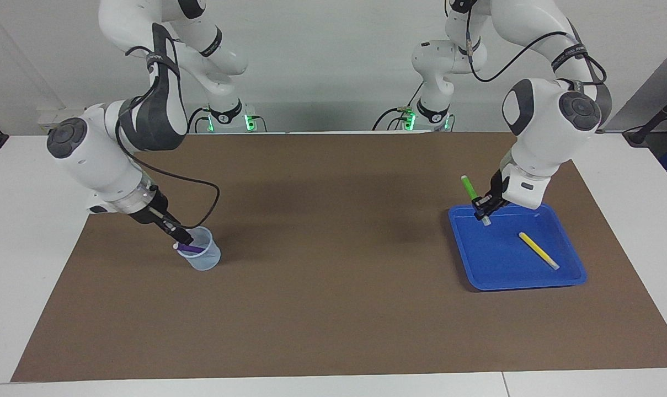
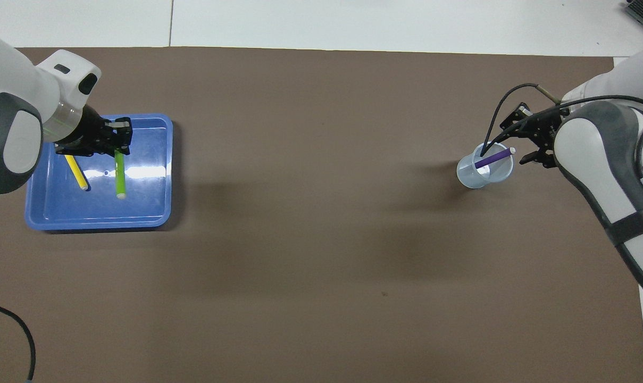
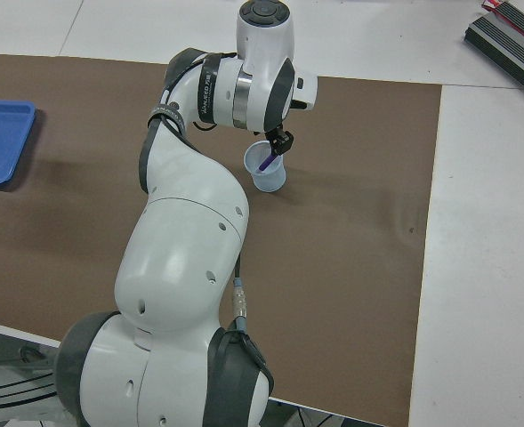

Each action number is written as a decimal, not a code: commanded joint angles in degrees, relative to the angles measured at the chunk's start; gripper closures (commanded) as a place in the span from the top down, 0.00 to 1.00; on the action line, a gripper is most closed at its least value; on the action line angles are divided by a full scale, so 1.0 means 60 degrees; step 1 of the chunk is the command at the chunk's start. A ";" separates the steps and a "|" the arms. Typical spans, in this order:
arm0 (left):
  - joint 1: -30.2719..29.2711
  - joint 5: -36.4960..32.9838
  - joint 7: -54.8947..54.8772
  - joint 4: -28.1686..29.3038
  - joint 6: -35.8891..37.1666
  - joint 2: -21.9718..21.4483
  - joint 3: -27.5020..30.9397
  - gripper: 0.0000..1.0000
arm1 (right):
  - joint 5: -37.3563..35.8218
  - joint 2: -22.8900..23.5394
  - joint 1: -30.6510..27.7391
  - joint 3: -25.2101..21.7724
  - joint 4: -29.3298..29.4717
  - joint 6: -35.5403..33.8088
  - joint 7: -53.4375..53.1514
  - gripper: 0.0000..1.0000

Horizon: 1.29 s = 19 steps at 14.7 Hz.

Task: Right arm passes pens to left for tray arrangement
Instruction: 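Lower the green pen into the tray and open the left gripper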

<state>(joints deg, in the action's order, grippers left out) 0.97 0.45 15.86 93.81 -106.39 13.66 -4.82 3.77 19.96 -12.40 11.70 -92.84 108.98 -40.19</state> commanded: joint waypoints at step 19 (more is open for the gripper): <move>-0.1553 -0.0705 -0.3448 0.2557 -0.5265 0.1225 -0.0105 0.00 | -0.0818 0.0657 -0.0145 0.0100 0.0152 0.0426 -0.0348 0.31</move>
<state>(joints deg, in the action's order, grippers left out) -6.36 -2.61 -3.81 106.78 -135.00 21.46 -4.85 0.40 23.20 -12.97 11.66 -92.80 110.94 -40.97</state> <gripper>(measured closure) 0.833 0.621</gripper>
